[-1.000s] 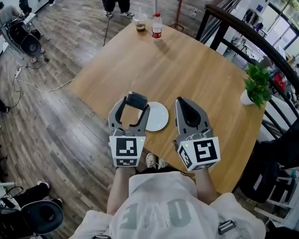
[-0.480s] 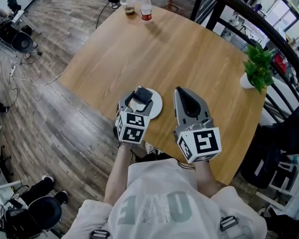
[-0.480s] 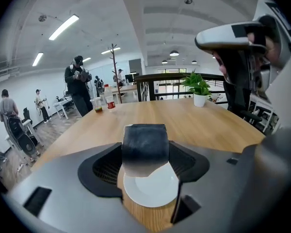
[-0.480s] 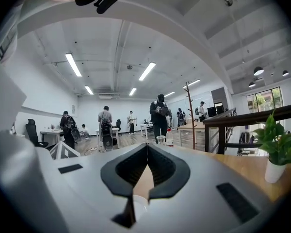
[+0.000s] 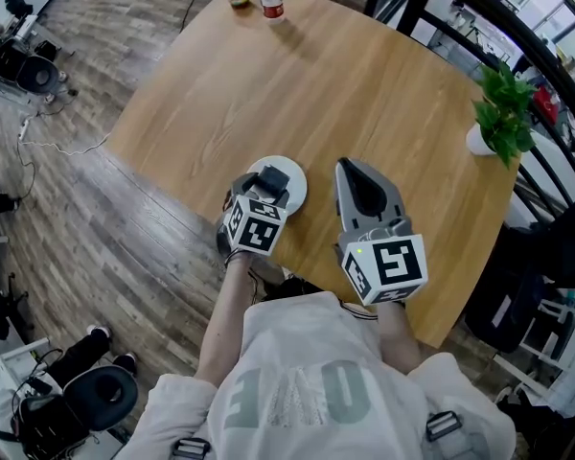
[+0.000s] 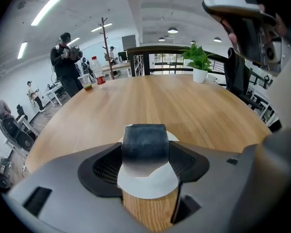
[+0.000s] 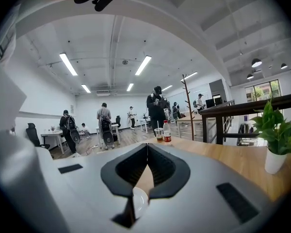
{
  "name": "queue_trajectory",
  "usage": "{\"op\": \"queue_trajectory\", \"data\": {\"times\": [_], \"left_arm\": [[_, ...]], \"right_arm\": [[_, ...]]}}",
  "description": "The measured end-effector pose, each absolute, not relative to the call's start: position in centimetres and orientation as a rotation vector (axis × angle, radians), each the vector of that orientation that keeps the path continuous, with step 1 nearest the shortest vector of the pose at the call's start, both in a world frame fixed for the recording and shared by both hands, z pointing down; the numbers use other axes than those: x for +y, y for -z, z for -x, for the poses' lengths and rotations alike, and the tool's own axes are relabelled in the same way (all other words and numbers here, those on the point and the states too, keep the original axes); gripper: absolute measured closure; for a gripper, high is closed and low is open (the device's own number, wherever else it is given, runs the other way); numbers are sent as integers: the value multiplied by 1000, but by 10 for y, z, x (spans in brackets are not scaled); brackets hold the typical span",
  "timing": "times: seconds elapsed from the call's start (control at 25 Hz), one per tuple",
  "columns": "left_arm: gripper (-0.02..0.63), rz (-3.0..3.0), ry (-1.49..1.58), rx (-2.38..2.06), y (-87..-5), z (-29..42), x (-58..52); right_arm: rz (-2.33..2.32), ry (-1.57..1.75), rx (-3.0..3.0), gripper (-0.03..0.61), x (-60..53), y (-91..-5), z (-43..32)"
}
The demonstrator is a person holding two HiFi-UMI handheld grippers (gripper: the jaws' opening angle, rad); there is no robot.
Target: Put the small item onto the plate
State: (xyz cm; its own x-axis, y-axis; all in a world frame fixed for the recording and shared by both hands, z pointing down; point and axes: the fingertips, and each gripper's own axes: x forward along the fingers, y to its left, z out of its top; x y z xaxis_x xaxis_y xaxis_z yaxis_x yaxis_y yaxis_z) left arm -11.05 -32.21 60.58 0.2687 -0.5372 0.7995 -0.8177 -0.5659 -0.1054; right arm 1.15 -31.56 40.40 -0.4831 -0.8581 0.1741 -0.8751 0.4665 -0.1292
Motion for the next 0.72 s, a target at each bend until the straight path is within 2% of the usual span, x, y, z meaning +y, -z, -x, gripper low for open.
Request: {"op": "queue_trajectory", "data": {"times": [0.4, 0.72], "left_arm": [[308, -2146, -1325, -1132, -648, 110, -326], [314, -2145, -1253, -1152, -654, 107, -328]], "right_arm": [[-1538, -360, -2590, 560, -315, -423, -17], [-1548, -376, -2575, 560, -317, -426, -21]]}}
